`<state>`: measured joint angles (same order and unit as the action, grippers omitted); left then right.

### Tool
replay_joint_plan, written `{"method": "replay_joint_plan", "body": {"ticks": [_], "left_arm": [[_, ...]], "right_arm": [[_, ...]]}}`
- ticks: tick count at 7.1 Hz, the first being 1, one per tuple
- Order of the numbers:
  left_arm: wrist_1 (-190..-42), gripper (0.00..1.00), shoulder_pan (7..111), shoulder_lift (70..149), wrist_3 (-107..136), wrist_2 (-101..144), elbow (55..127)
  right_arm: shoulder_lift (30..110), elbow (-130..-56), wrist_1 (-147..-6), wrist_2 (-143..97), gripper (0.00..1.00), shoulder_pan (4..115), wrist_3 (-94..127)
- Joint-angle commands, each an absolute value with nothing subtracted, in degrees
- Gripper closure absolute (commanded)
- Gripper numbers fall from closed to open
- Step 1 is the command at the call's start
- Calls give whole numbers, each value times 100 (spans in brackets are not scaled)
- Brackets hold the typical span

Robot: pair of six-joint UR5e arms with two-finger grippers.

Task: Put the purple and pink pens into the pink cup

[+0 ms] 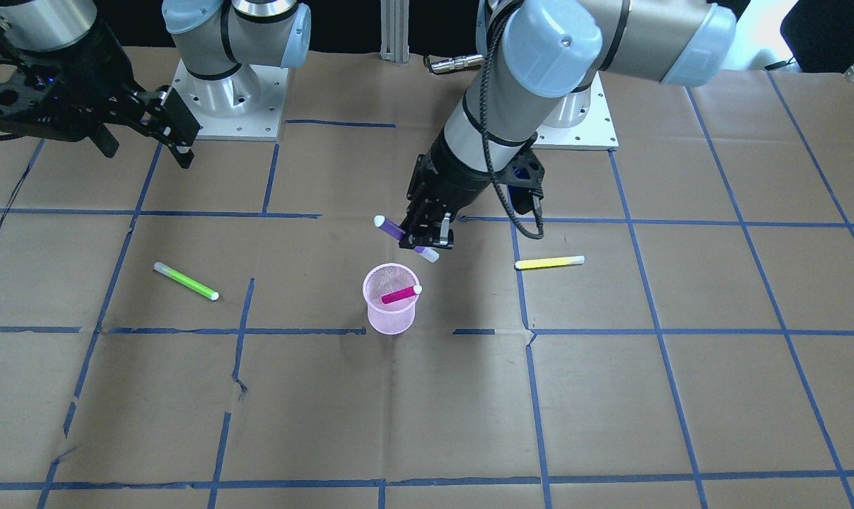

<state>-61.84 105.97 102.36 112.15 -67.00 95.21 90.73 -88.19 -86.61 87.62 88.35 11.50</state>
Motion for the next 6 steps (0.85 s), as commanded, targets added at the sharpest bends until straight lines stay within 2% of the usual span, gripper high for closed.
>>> {"method": "replay_joint_plan", "body": {"ticks": [1, 4, 6], "left_arm": [[-5899, 100, 10618, 10204, 11041, -6373, 9816], [-4698, 100, 10582, 10143, 10731, -6319, 10851], [-4615, 100, 10504, 10186, 10679, -6372, 10916]], "right_arm": [[9105, -8807, -8658, 8789, 0, 8947, 1318], [9237, -8781, -8500, 8868, 0, 8974, 1301], [9246, -8789, -8447, 9103, 0, 8974, 1292]]}}
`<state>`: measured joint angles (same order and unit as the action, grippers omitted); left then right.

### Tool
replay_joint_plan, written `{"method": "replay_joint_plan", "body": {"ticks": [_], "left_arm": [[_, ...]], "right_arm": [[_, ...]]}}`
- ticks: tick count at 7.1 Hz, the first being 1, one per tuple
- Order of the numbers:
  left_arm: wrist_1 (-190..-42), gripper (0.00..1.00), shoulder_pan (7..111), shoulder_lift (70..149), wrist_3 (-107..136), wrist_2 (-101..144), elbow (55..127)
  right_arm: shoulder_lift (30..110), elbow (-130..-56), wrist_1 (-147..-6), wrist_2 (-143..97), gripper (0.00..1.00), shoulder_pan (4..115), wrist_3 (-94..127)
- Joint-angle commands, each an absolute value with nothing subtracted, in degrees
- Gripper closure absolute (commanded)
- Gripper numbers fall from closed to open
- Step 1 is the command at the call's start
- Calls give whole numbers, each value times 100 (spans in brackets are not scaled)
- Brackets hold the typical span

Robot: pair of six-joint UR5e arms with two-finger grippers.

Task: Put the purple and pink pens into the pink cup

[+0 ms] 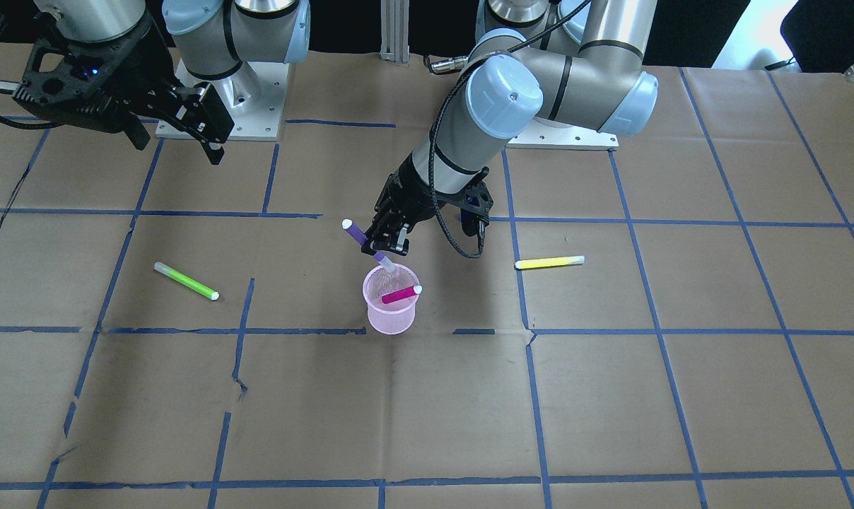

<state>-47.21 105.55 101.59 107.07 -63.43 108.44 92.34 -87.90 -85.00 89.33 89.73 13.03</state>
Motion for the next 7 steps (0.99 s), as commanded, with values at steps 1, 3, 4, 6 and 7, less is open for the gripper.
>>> {"method": "replay_joint_plan", "body": {"ticks": [1, 3, 4, 6, 7], "left_arm": [[-4614, 100, 10364, 10230, 10670, -6372, 10925], [-4614, 100, 10319, 10283, 10626, -6372, 10942], [-4597, 100, 10318, 10292, 10574, -6372, 10925], [-4535, 100, 10318, 10371, 10494, -6372, 10907], [-4500, 100, 10318, 10380, 10494, -6363, 10925]], "right_arm": [[9246, -8798, -8429, 9105, 0, 8974, 1292], [9246, -8807, -8429, 9071, 0, 8974, 1318], [9229, -8798, -8446, 9027, 0, 8982, 1318], [9220, -8798, -8420, 9026, 0, 8974, 1310], [9228, -8798, -8411, 9026, 0, 8974, 1310]]}}
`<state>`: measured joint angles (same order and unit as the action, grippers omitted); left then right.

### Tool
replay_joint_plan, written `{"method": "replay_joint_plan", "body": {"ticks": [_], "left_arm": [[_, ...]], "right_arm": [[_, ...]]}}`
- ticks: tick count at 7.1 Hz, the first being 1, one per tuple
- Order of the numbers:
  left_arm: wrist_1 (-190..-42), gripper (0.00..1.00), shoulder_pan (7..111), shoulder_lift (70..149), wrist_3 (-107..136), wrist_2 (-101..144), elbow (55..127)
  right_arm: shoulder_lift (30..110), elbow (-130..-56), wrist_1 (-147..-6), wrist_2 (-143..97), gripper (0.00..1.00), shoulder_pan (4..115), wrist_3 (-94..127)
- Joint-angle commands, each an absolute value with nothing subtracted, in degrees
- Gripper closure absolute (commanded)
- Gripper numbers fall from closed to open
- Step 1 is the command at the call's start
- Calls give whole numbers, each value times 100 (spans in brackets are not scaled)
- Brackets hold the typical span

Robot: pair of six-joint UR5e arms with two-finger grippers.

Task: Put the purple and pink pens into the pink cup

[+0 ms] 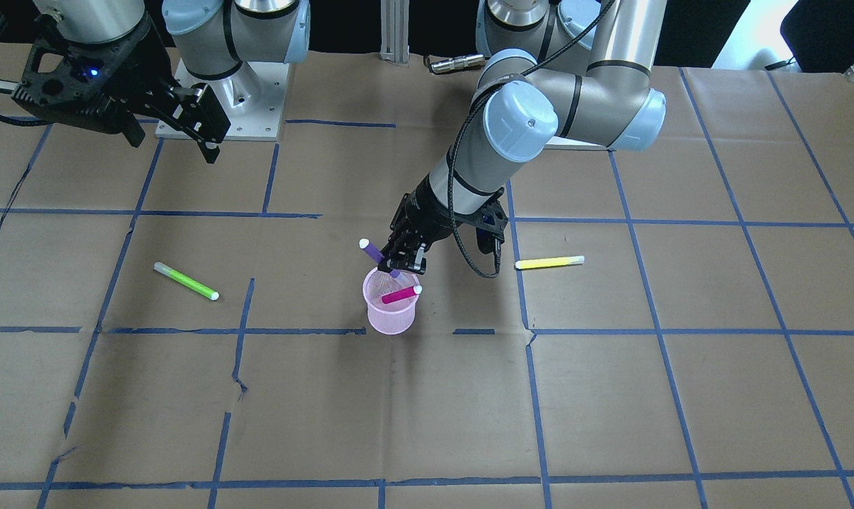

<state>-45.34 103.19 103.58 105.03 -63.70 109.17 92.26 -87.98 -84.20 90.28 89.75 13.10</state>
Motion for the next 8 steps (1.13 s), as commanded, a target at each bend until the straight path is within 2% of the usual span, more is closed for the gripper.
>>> {"method": "replay_joint_plan", "body": {"ticks": [1, 2, 3, 5, 8], "left_arm": [[-4500, 99, 10318, 10397, 10485, -6355, 10934], [-4483, 99, 10318, 10511, 10485, -6346, 10899], [-4465, 89, 10327, 10642, 10494, -6354, 10846], [-4439, 2, 10336, 10617, 10538, -6424, 10854], [-4412, 2, 10327, 10372, 10486, -6947, 10697]], "right_arm": [[9211, -8798, -8411, 9026, 0, 8974, 1310], [9220, -8798, -8420, 9018, 0, 8974, 1310], [9194, -8815, -8429, 9009, 0, 8974, 1310], [9167, -8807, -8420, 9000, 0, 8974, 1248], [9237, -8859, -8402, 8859, 0, 8965, 1187]]}}
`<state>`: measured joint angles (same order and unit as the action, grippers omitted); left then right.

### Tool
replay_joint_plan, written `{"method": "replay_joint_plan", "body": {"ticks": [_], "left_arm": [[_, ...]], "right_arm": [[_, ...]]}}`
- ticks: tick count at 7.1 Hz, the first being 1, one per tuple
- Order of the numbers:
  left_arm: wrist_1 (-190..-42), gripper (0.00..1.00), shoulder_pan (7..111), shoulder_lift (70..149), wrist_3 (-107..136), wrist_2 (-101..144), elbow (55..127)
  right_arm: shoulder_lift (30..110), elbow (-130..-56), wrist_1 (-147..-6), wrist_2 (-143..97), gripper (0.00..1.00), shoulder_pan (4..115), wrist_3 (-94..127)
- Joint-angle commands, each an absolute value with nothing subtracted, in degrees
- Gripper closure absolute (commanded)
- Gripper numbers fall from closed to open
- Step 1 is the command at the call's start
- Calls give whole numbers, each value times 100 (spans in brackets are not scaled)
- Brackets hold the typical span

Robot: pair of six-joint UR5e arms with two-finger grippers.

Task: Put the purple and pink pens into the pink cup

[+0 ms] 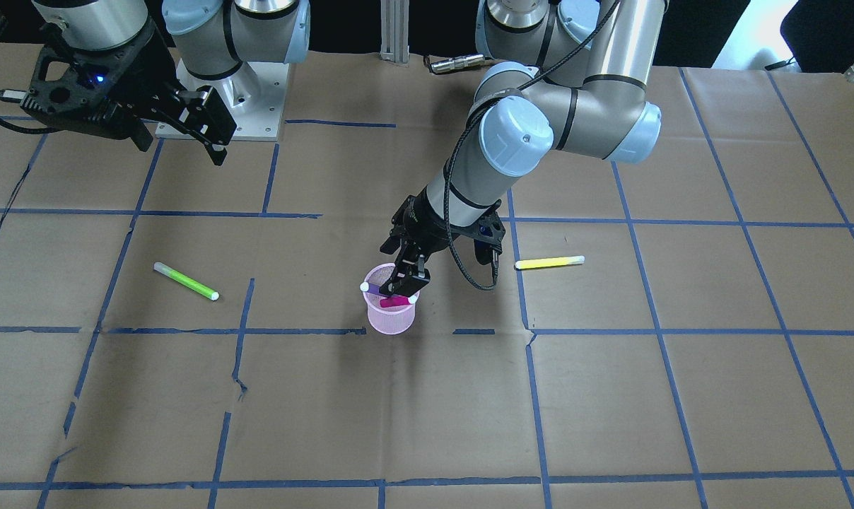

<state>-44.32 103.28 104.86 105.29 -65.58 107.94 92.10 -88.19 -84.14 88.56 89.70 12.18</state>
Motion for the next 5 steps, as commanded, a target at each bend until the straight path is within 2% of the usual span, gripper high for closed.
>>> {"method": "replay_joint_plan", "body": {"ticks": [1, 5], "left_arm": [[-4421, 2, 10327, 10214, 10224, -7535, 10618], [-4509, 3, 10249, 9686, 7013, -9171, 10539]], "right_arm": [[9237, -8859, -8394, 8868, 0, 8965, 1169], [9229, -8859, -8411, 8868, 0, 8974, 1169]]}}
